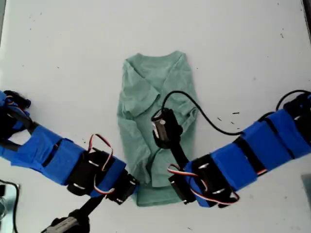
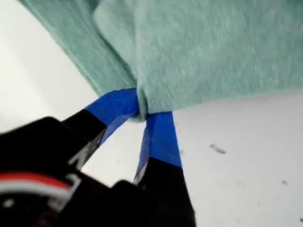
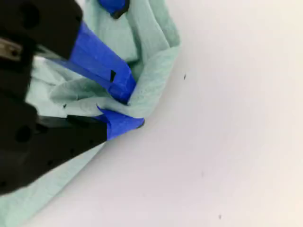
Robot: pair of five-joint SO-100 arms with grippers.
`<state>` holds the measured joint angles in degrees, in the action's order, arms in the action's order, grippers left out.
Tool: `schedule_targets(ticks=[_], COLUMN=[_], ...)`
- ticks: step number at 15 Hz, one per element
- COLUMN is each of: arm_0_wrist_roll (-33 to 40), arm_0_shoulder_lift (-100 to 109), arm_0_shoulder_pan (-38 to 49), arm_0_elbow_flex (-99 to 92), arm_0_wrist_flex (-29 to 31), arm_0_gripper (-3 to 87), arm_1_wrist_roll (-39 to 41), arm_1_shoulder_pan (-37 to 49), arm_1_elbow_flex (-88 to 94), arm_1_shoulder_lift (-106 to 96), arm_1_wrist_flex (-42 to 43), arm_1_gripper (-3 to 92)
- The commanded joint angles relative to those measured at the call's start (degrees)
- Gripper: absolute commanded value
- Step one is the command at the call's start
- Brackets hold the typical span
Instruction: Fold t shirt
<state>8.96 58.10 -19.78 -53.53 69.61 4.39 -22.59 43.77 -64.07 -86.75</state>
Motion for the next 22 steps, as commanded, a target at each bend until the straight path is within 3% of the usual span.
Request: schedule_targets(ticks=[1, 3, 8, 13, 14, 15, 16, 18, 19, 22], arm_0_wrist_roll=[4.8, 8.3, 11.6, 20.1, 20.7, 22.7, 22.7, 20.4, 20.0, 17.6], arm_0_shoulder_lift=[11.3, 13.4, 20.0, 24.3, 24.4, 26.5, 31.3, 49.1, 60.6, 80.8], arm_0_shoulder_pan=[-2.5, -1.4, 15.2, 33.3, 35.1, 36.4, 38.6, 45.1, 48.5, 48.4], arm_0_elbow_flex=[1.8, 1.2, -5.3, -10.3, -10.4, -10.5, -11.2, -20.1, -29.7, -56.6], arm_0_wrist_flex=[-6.6, -7.1, 3.7, 6.5, 7.0, 8.5, 10.7, 11.9, 8.0, 0.5], arm_0_gripper=[-0.2, -0.2, -0.2, -0.2, 4.8, 29.5, 40.9, 22.3, 16.8, 14.8], arm_1_wrist_roll=[5.8, 9.2, 21.8, 29.8, 29.6, 30.7, 31.3, 32.0, 32.0, 27.9], arm_1_shoulder_pan=[-0.4, 1.9, 20.3, 36.0, 37.4, 38.6, 40.8, 47.2, 49.8, 52.6], arm_1_elbow_flex=[0.2, 1.8, 11.1, 27.0, 27.2, 26.3, 25.7, 31.0, 37.6, 63.5], arm_1_shoulder_lift=[-14.0, -14.7, -23.1, -32.6, -32.4, -32.9, -35.9, -48.2, -55.2, -77.8], arm_1_wrist_flex=[5.9, 7.3, -1.3, 6.8, 6.8, 5.9, 4.8, 6.3, 9.0, 14.2], arm_1_gripper=[-0.6, -0.6, -0.7, 0.2, 14.8, 40.0, 37.3, 31.5, 31.1, 29.9])
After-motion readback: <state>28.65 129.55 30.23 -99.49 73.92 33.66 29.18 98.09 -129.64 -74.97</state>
